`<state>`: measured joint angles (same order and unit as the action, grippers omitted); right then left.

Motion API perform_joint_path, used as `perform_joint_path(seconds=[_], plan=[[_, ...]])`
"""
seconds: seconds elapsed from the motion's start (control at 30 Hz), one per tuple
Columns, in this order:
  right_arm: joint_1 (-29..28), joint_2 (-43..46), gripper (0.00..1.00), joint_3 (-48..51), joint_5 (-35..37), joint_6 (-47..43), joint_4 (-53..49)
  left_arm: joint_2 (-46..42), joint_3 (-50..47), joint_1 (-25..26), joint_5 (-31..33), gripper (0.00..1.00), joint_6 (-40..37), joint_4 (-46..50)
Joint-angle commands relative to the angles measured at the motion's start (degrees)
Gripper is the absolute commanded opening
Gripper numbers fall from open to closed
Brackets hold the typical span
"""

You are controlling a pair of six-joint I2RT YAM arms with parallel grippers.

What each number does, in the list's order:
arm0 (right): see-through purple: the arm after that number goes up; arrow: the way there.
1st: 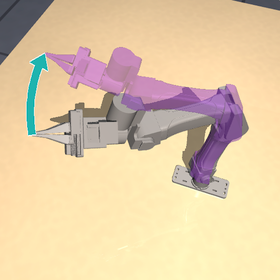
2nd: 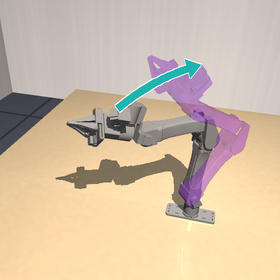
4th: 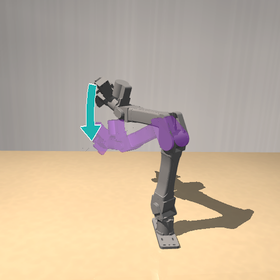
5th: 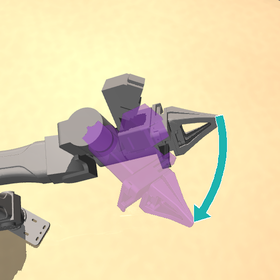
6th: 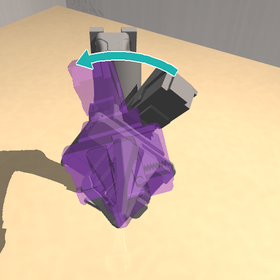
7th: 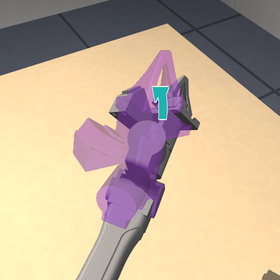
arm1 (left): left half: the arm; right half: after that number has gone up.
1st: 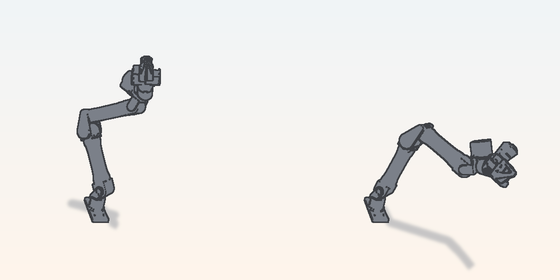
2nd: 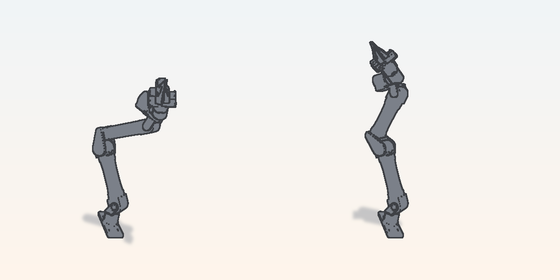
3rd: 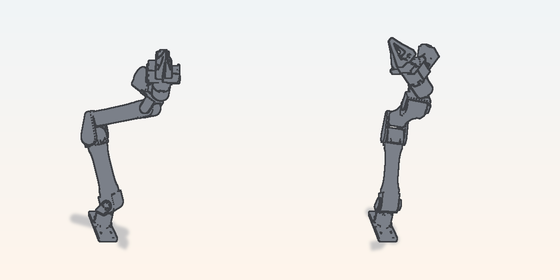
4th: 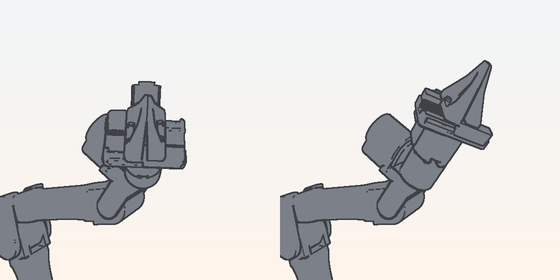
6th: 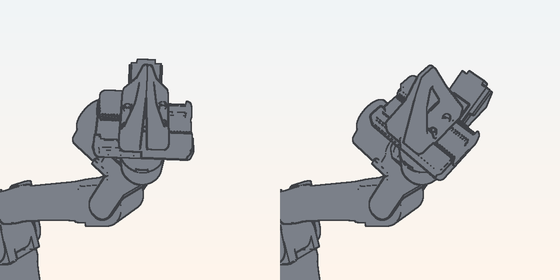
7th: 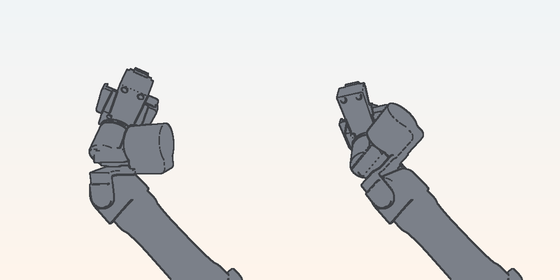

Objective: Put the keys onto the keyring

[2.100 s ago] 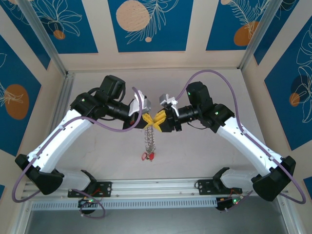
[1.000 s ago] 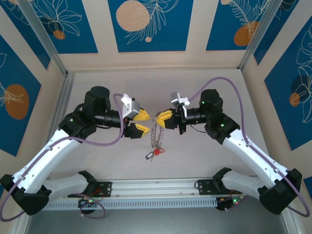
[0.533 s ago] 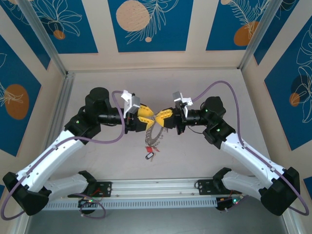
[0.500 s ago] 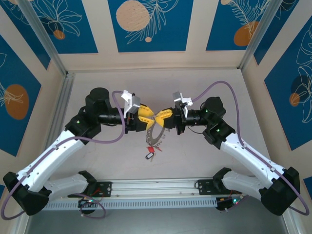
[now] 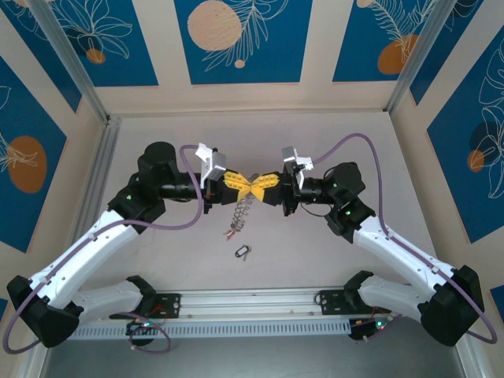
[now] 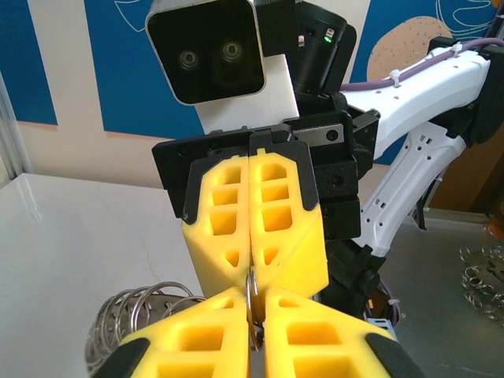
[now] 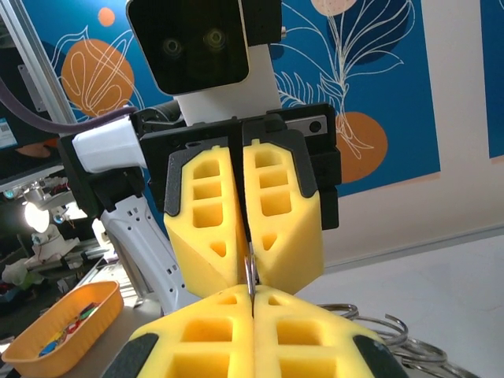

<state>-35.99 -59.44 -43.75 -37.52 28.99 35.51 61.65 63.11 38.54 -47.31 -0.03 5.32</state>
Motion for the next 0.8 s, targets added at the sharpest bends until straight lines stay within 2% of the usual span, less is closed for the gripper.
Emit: perform_joint_path(seconds=[0.0, 0.1, 0.17, 0.27, 0.33, 0.37, 0.4, 0.47, 0.57, 0.63, 0.77], plan=[[-0.57, 0.28, 0.00, 0.48, 2.80, 2.09, 6.89, 0.07, -1.06, 0.39, -0.33, 0.01, 0.38, -1.53], [-0.57, 0.28, 0.00, 0.47, 2.55, 2.34, 6.89, 0.07, -0.77, 0.35, -0.93, 0.00, 0.04, -1.50], [-0.81, 0.82, 0.00, -0.94, 1.88, -0.04, 1.79, 0.18, 0.04, 0.28, -1.37, 0.00, -1.07, -0.20], [-2.51, 2.89, 0.27, -7.15, 1.94, -12.41, -19.52, 0.64, 2.65, 0.29, -1.66, 0.00, -5.45, 5.97], [-3.22, 3.51, 0.36, -11.78, 3.59, -20.70, -34.32, 1.25, 5.17, 0.34, -1.15, 0.00, -9.63, 12.03], [-3.26, 3.54, 0.43, -13.82, 4.19, -24.22, -40.65, 1.68, 6.56, 0.35, -0.99, 0.00, -12.12, 15.57], [-3.26, 3.54, 0.45, -15.63, 4.93, -27.11, -46.04, 2.14, 8.04, 0.39, -0.89, 0.00, -14.58, 18.75], [-2.97, 3.28, 0.45, -17.78, 5.85, -30.96, -53.65, 3.06, 10.61, 0.37, -0.85, 0.00, -18.88, 24.13], [-2.67, 2.49, 0.41, -20.00, 6.41, -34.26, -58.91, 4.97, 14.56, 0.55, -1.21, 0.00, -23.40, 30.82], [-2.47, 2.45, 0.38, -20.08, 5.84, -34.78, -59.00, 5.67, 15.99, 0.65, -1.21, 0.00, -24.65, 32.75], [-2.16, 2.29, 0.37, -19.71, 3.49, -35.10, -58.26, 5.81, 16.68, 0.67, -0.86, 0.00, -25.45, 33.78]])
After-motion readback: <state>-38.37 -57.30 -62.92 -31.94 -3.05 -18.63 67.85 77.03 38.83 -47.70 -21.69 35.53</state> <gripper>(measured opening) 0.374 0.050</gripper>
